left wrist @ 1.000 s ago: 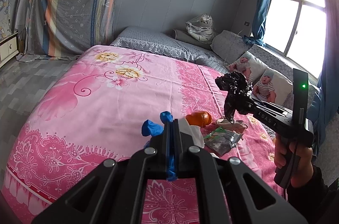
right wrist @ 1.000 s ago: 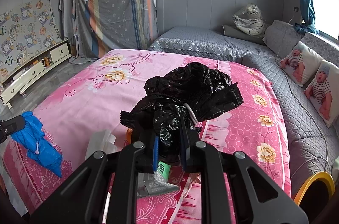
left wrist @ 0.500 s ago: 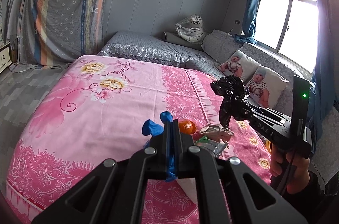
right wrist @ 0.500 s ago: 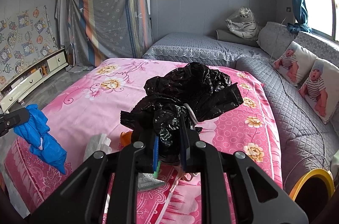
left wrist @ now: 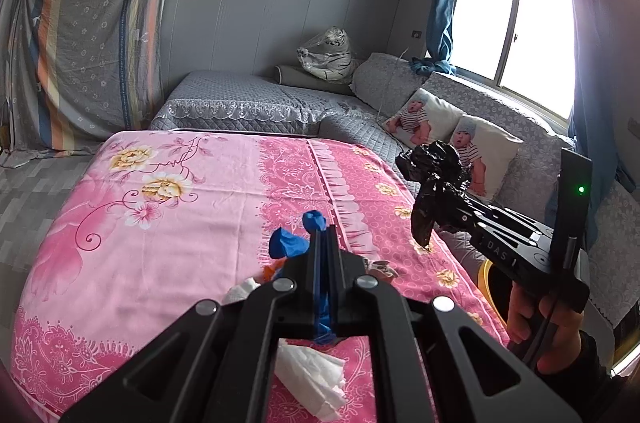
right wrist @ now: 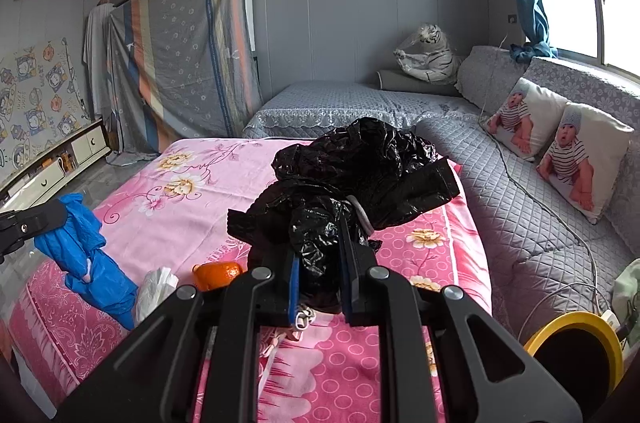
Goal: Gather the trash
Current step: 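Carry the blue glove and black bag over the bin with both tools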
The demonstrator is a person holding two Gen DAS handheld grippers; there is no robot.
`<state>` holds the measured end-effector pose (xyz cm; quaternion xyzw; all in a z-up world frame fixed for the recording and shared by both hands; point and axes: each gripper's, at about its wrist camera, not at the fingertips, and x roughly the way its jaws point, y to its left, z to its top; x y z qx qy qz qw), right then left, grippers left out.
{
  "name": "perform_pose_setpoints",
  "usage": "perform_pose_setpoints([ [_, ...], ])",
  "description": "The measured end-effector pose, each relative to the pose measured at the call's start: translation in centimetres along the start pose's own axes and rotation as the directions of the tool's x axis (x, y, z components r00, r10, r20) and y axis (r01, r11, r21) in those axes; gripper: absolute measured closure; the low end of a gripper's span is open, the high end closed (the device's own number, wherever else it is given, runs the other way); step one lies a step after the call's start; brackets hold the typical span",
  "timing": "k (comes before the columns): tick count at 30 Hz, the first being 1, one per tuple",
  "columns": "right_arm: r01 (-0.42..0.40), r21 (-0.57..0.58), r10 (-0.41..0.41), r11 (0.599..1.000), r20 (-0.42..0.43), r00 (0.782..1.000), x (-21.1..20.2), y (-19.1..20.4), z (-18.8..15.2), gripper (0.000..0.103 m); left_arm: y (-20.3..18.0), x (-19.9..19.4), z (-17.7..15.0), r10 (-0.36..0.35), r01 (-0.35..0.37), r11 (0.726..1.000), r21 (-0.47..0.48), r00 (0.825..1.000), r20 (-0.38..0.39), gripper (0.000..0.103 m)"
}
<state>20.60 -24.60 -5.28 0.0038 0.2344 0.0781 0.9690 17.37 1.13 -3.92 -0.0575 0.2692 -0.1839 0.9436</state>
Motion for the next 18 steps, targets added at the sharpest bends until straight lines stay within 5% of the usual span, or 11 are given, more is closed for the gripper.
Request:
perform_pose_setpoints([
  [18, 0.123, 0.105, -0.13, 0.987, 0.059, 0.99, -4.3, -8.3, -0.5, 0.089, -8.3, 4.3, 2.0, -0.126, 0.13, 0.987, 0.095, 0.991, -0.05, 0.1],
])
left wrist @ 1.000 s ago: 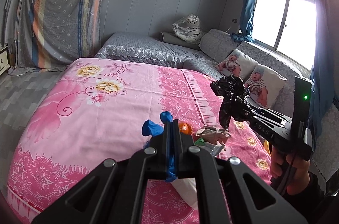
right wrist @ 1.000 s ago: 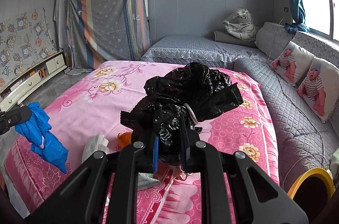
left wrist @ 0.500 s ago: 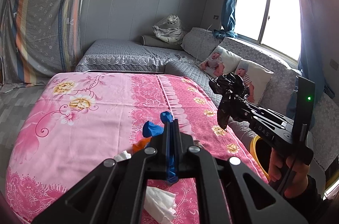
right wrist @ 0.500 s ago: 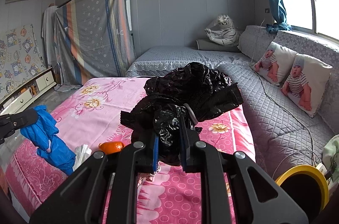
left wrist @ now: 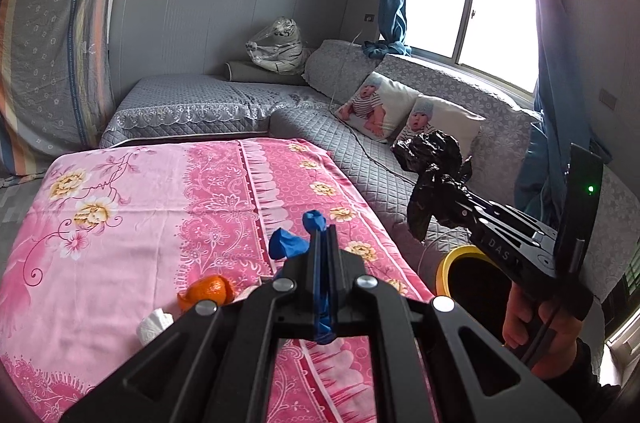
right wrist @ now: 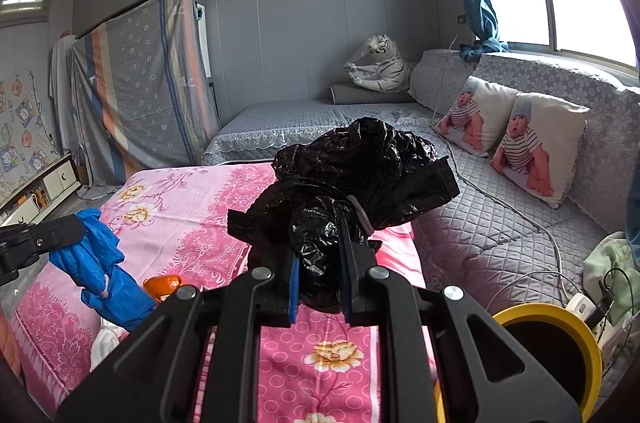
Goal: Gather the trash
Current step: 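Carry the blue glove and black bag over the bin with both tools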
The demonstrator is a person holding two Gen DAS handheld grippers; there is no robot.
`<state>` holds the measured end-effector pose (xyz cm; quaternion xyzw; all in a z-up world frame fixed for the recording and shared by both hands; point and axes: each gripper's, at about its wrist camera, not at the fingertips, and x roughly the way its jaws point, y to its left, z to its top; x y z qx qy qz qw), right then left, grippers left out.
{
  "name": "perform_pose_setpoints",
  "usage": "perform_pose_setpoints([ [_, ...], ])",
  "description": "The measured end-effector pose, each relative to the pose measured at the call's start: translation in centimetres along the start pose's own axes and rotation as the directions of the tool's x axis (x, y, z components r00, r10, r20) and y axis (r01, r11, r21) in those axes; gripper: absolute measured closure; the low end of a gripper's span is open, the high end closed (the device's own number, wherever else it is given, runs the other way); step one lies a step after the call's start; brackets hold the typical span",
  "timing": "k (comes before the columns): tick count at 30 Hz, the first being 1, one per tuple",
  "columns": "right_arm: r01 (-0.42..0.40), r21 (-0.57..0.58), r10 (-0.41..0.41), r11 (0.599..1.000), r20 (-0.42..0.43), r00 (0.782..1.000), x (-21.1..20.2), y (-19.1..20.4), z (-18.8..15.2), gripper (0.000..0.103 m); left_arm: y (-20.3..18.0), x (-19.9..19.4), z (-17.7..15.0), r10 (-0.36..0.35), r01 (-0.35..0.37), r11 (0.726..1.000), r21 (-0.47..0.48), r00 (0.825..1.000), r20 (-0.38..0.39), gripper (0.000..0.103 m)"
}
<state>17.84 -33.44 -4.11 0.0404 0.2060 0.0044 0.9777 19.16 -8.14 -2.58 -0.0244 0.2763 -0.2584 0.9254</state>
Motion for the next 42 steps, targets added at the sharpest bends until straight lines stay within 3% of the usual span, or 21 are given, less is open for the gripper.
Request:
perform_pose_setpoints([
  [16, 0.145, 0.121, -0.151, 0.982, 0.039, 0.988, -3.0, -9.5, -1.1, 0.089, -7.8, 5.0, 2.0, -0.139, 0.142, 0.987, 0.075, 0.989, -0.044, 0.1],
  [28, 0.26, 0.177, -0.266, 0.949, 0.016, 0.964, -5.0, -15.7, -2.8, 0.089, -14.2, 9.1, 1.9, -0.259, 0.271, 0.954, 0.127, 0.961, -0.101, 0.1],
  [42, 0.363, 0.227, -0.362, 0.904, -0.05, 0.931, -6.8, -20.7, -6.2, 0.089, -19.6, 12.7, 0.4, -0.333, 0.36, 0.919, 0.161, 0.927, -0.17, 0.101],
])
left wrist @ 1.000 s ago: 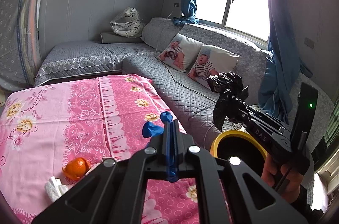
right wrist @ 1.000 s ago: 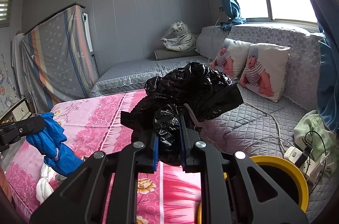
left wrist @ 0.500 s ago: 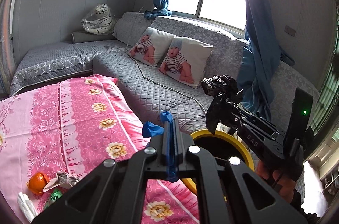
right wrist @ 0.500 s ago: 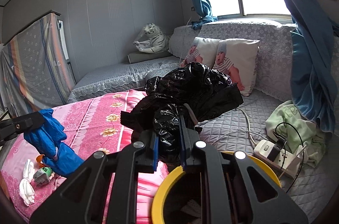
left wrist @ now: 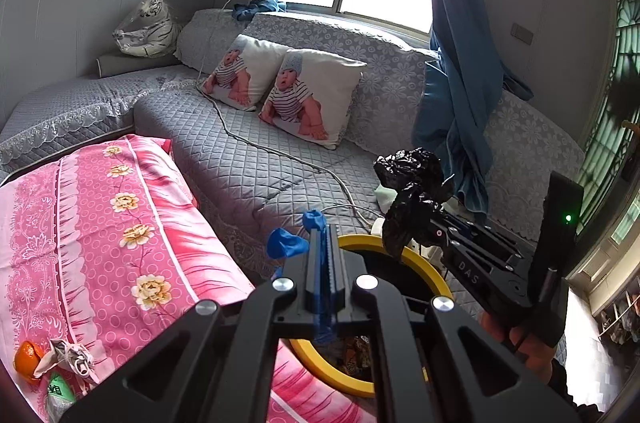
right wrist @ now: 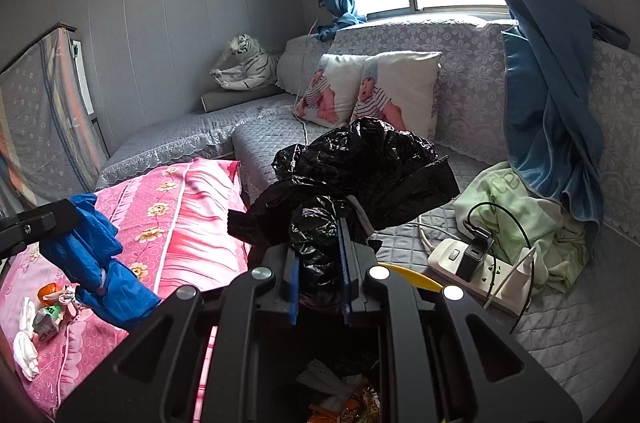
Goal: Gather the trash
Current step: 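Carry the blue glove and black bag over the bin with both tools, then open both tools to drop the glove and black bag into the bin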
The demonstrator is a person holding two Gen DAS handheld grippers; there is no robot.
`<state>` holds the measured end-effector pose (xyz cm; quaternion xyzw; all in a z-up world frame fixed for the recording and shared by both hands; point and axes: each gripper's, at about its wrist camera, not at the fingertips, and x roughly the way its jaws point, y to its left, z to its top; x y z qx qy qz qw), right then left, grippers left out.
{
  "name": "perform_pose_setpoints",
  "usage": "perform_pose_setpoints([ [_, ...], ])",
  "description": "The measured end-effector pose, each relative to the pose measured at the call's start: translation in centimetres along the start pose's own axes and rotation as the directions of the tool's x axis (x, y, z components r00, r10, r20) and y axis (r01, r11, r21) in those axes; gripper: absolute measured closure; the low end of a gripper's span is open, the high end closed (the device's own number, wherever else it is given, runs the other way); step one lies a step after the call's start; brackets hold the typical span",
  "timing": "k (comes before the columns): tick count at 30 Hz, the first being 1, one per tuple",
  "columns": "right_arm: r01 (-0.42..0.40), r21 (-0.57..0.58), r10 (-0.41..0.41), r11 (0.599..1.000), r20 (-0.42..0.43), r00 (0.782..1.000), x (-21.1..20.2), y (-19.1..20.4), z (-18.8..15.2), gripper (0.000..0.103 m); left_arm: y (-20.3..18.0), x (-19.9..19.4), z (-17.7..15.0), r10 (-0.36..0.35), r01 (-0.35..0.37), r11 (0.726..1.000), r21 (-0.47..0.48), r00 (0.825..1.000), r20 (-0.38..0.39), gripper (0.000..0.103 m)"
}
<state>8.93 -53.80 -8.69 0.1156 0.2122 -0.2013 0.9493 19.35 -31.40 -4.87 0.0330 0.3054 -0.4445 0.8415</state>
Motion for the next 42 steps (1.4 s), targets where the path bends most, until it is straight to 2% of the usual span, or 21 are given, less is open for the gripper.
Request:
perform_pose_setpoints([
  [13, 0.067, 0.042, -0.064, 0.997, -0.072, 0.995, 1.3, -3.2, -2.8, 0.089, -2.4, 4.5, -1.6, -0.037, 0.038, 0.999, 0.015, 0.996, -0.081, 0.1],
  [30, 0.079, 0.064, -0.066, 0.995, -0.183, 0.981, 3.9, -4.8, -5.8, 0.088, -2.5, 9.9, -3.7, -0.021, 0.021, 1.0, -0.003, 0.983, -0.181, 0.1],
  [42, 0.078, 0.069, -0.06, 0.995, -0.235, 0.97, 5.2, -5.0, -6.5, 0.087, -2.2, 11.5, -4.7, -0.03, 0.025, 0.999, -0.022, 0.974, -0.225, 0.1],
])
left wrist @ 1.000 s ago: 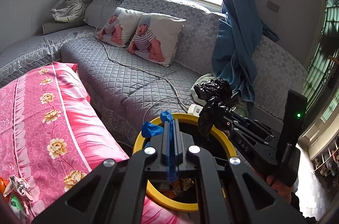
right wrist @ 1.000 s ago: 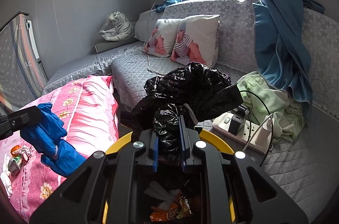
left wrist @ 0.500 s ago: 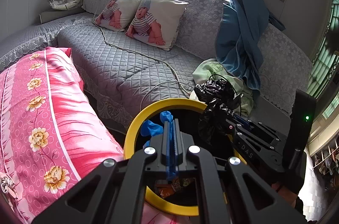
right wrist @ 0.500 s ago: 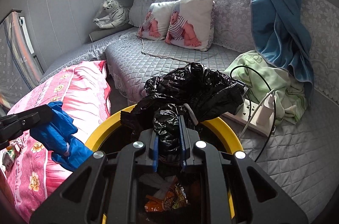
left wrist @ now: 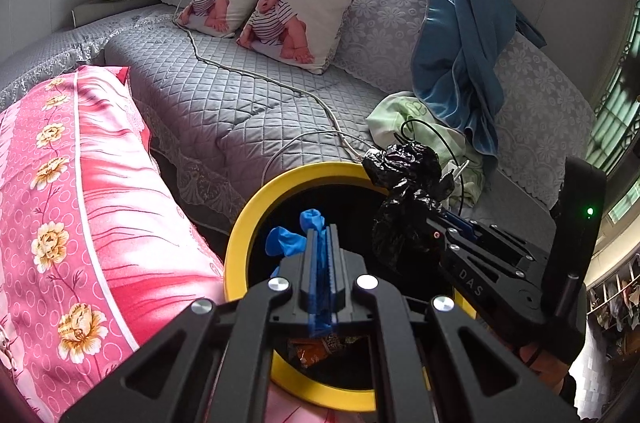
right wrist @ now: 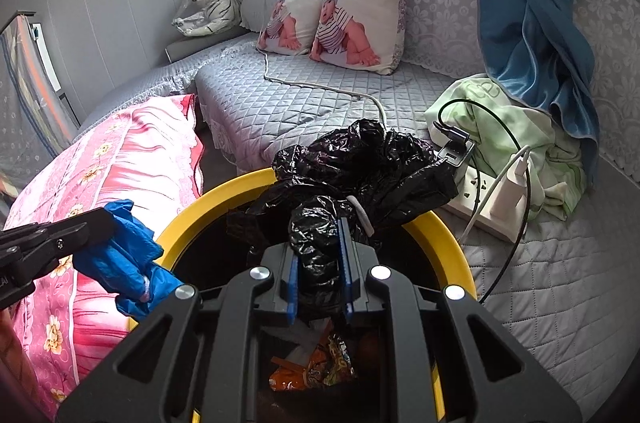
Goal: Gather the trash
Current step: 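Open both tools to drop the glove and black bag into the bin, then move both tools back over the remaining trash on the bed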
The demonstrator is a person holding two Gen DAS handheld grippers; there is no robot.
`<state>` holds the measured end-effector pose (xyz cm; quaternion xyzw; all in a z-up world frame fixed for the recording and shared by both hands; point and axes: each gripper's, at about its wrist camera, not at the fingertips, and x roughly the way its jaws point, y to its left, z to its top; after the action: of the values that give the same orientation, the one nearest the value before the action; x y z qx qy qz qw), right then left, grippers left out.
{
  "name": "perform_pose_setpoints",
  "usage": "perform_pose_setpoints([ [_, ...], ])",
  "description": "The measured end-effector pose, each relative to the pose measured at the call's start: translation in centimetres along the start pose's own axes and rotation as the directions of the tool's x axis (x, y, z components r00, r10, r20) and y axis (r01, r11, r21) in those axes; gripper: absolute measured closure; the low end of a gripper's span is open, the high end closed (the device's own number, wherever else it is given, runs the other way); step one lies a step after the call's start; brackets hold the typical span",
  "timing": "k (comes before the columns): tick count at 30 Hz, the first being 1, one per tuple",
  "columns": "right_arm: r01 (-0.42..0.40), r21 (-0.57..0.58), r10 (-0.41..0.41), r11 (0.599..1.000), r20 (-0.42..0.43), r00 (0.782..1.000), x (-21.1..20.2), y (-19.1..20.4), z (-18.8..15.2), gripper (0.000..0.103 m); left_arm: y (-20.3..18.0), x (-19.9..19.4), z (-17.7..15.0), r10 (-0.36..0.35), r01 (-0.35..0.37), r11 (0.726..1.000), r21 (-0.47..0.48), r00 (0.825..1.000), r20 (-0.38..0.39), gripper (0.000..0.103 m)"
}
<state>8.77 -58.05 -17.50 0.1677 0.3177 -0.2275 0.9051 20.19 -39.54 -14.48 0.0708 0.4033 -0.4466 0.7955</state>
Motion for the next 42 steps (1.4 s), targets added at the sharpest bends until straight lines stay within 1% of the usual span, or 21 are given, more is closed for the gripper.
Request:
perform_pose_setpoints([
  [5, -0.005, 0.015, 0.005, 1.0, -0.01, 1.0, 0.1, -0.3, 0.1, 0.087, 0.0, 0.0, 0.0, 0.009, -0.009, 1.0, -0.011, 1.0, 0.005, 0.099],
  [6, -0.005, 0.016, 0.005, 1.0, -0.009, 1.0, 0.1, -0.3, 0.2, 0.086, 0.1, 0.0, 0.0, 0.005, -0.005, 1.0, -0.015, 1.0, 0.005, 0.094],
  [7, -0.008, 0.016, 0.008, 1.0, -0.012, 1.0, 0.1, -0.3, 0.2, 0.084, 0.2, -0.1, 0.1, 0.006, -0.006, 1.0, -0.02, 1.0, 0.006, 0.092],
  [8, -0.012, 0.016, 0.012, 1.0, -0.015, 1.0, 0.1, -0.3, 0.2, 0.083, 0.3, -0.2, 0.1, 0.011, -0.011, 1.0, -0.024, 1.0, 0.011, 0.085],
  [9, -0.014, 0.015, 0.014, 1.0, -0.015, 1.0, 0.1, -0.2, 0.3, 0.079, 0.3, -0.3, 0.1, 0.015, -0.014, 1.0, -0.026, 1.0, 0.014, 0.076],
  [11, -0.007, 0.011, 0.007, 1.0, -0.012, 1.0, 0.0, -0.1, 0.2, 0.069, 0.5, -0.6, 0.1, 0.019, -0.018, 0.999, -0.037, 0.999, 0.027, 0.065],
  [12, -0.002, 0.013, 0.002, 1.0, -0.009, 1.0, 0.0, -0.1, 0.2, 0.063, 0.7, -0.8, 0.1, 0.019, -0.017, 0.999, -0.043, 0.999, 0.032, 0.063],
  [14, 0.006, 0.02, -0.006, 1.0, -0.008, 1.0, 0.0, -0.1, 0.3, 0.063, 1.1, -1.2, 0.2, 0.016, -0.014, 0.998, -0.058, 0.999, 0.04, 0.062],
  [15, 0.009, 0.024, -0.009, 1.0, -0.01, 1.0, -0.1, -0.1, 0.3, 0.063, 1.4, -1.5, 0.2, 0.017, -0.014, 0.998, -0.069, 0.999, 0.045, 0.058],
  [16, 0.013, 0.028, -0.013, 1.0, -0.009, 1.0, -0.1, -0.1, 0.4, 0.063, 1.7, -1.8, 0.3, 0.023, -0.019, 0.997, -0.079, 0.998, 0.054, 0.057],
  [21, 0.023, 0.034, -0.023, 0.999, 0.004, 1.0, -0.7, 0.0, 0.7, 0.063, 3.4, -4.0, 0.5, 0.068, -0.055, 0.991, -0.12, 0.992, 0.105, 0.056],
  [26, -0.007, 0.012, 0.007, 1.0, 0.041, 0.999, -2.3, 1.4, 1.2, 0.063, 5.6, -7.7, 0.6, 0.117, -0.09, 0.982, -0.164, 0.98, 0.161, 0.056],
  [29, -0.05, -0.019, 0.052, 0.999, 0.077, 0.996, -3.7, 3.1, 1.6, 0.063, 7.1, -10.8, 0.4, 0.158, -0.121, 0.976, -0.182, 0.966, 0.207, 0.056],
  [31, -0.086, -0.052, 0.091, 0.995, 0.105, 0.99, -4.8, 4.8, 1.9, 0.063, 8.3, -13.1, 0.0, 0.203, -0.158, 0.966, -0.203, 0.952, 0.229, 0.056],
  [34, -0.142, -0.108, 0.156, 0.984, 0.13, 0.979, -6.1, 7.7, 2.3, 0.063, 10.6, -16.9, -1.0, 0.253, -0.193, 0.953, -0.236, 0.932, 0.259, 0.056],
  [37, -0.204, -0.17, 0.228, 0.964, 0.139, 0.964, -6.9, 11.2, 2.7, 0.063, 13.0, -20.8, -2.7, 0.341, -0.27, 0.927, -0.26, 0.897, 0.282, 0.056],
  [39, -0.234, -0.206, 0.265, 0.95, 0.137, 0.955, -7.1, 13.5, 2.8, 0.063, 14.7, -23.4, -4.0, 0.381, -0.3, 0.909, -0.288, 0.878, 0.289, 0.056],
  [41, -0.269, -0.24, 0.304, 0.933, 0.12, 0.945, -7.2, 15.8, 2.8, 0.063, 16.5, -25.9, -5.5, 0.429, -0.335, 0.885, -0.324, 0.856, 0.289, 0.056],
  [42, -0.286, -0.254, 0.322, 0.924, 0.113, 0.94, -7.2, 16.9, 2.7, 0.063, 17.2, -27.1, -6.3, 0.452, -0.35, 0.872, -0.341, 0.843, 0.291, 0.053],
])
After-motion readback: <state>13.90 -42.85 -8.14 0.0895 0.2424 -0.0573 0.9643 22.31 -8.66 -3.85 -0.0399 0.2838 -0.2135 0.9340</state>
